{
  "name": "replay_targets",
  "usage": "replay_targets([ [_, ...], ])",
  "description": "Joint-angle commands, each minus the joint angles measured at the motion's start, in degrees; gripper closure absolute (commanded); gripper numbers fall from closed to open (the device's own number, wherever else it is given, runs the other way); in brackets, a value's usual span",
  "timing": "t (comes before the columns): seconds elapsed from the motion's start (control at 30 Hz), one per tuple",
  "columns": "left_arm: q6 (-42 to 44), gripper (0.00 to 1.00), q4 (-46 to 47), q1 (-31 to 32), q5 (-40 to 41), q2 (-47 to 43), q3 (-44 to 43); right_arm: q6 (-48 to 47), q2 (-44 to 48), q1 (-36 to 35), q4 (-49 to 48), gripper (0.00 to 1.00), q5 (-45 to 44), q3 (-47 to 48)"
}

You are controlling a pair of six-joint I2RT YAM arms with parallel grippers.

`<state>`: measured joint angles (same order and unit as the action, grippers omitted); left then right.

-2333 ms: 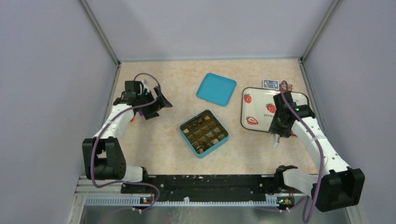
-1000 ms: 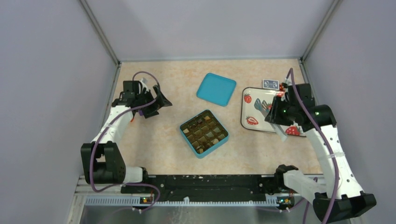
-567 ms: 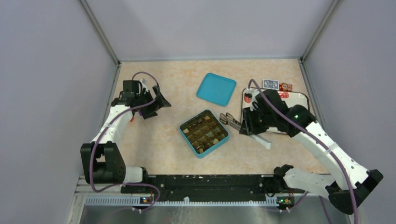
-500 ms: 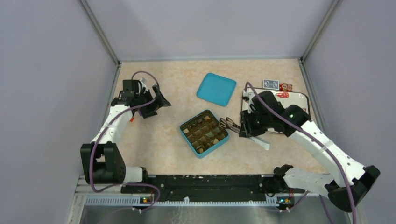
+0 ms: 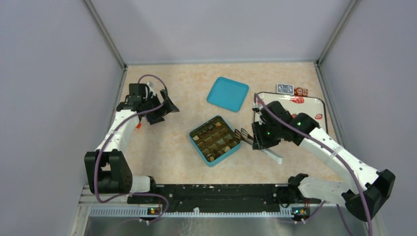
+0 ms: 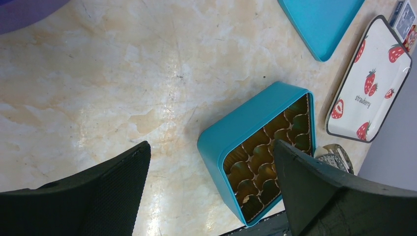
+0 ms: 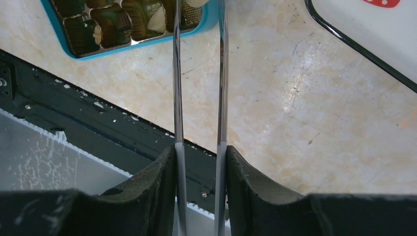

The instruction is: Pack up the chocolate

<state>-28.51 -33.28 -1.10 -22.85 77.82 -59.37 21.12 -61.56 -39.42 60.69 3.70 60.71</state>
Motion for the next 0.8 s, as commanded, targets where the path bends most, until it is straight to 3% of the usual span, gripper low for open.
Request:
replay_targets([
  [0.0,0.8,0.02,0.4,-0.3,0.5,-1.3,-1.4,0.5,2.5,-2.1,-3.1,0.78,0.7,0.6],
  [0.27,-0.5,0.02,-0.2,-0.3,-0.3,0.1,-1.1,1.2,1.8,-4.3,-0.9,0.79,0.2,0.4],
  [0.53,-4.8,0.02,-0.5,0.8,3.4,4.1,-5.8,1.8,0.9,-5.7,-0.9,0.71,0.1,0.4],
  [0.77,-6.2,0.01,-0.8,7.4,7.2,10.0,-12.8,2.4,1.2,-7.1,0.3,0.72,0.7,0.9],
])
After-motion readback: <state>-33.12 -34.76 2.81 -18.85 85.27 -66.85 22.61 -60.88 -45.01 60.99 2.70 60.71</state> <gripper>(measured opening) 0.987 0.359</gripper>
